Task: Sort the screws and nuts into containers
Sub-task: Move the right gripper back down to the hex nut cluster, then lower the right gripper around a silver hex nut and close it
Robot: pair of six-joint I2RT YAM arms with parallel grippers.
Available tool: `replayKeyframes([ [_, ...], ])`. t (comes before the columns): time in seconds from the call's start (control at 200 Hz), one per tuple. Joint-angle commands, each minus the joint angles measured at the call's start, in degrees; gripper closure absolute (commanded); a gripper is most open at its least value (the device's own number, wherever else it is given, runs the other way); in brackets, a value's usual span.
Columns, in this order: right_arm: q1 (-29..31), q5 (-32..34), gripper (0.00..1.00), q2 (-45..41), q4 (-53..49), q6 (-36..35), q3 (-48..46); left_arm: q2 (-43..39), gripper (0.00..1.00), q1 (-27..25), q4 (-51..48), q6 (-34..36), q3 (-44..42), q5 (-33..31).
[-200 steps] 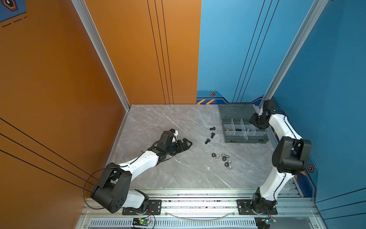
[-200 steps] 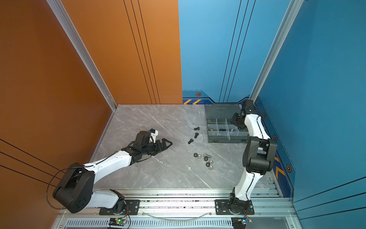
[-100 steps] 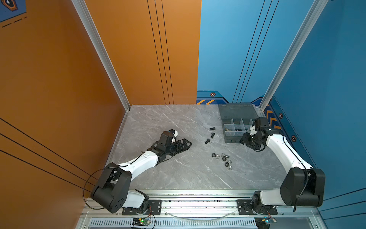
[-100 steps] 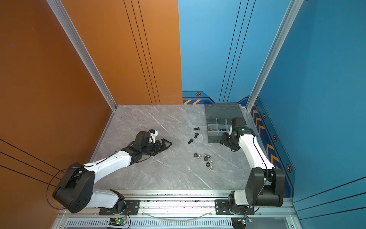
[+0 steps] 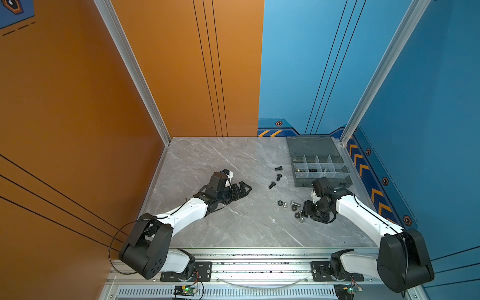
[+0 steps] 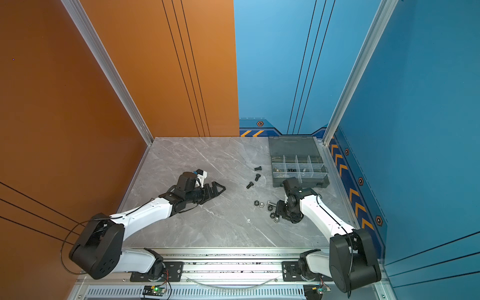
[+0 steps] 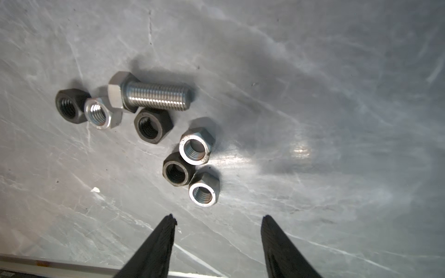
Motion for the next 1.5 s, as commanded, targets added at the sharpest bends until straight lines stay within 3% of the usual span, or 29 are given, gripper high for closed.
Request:
replayKeyframes([
  [0.0, 1.7, 2.4, 0.39, 0.9, 3.4, 1.4, -1.3, -0.7, 0.02, -0.1, 0.1, -0.2, -0.7, 0.8],
  [0.385, 5.7, 7.0, 0.41, 6.6, 8.4, 2.2, -1.3, -1.0, 0.02, -0.9, -1.4, -0.2, 0.0, -0.4],
  [0.836, 7.4, 8.1, 0.49, 9.9, 9.8, 2.5, -1.2, -0.9, 0.02, -1.1, -1.9, 0.0, 0.2, -0.9],
  [1.497, 8.5, 6.2, 0.5, 7.1, 9.3, 2.2, -3.1, -0.9, 0.02, -1.1, -1.5, 0.2, -0.3, -0.7],
])
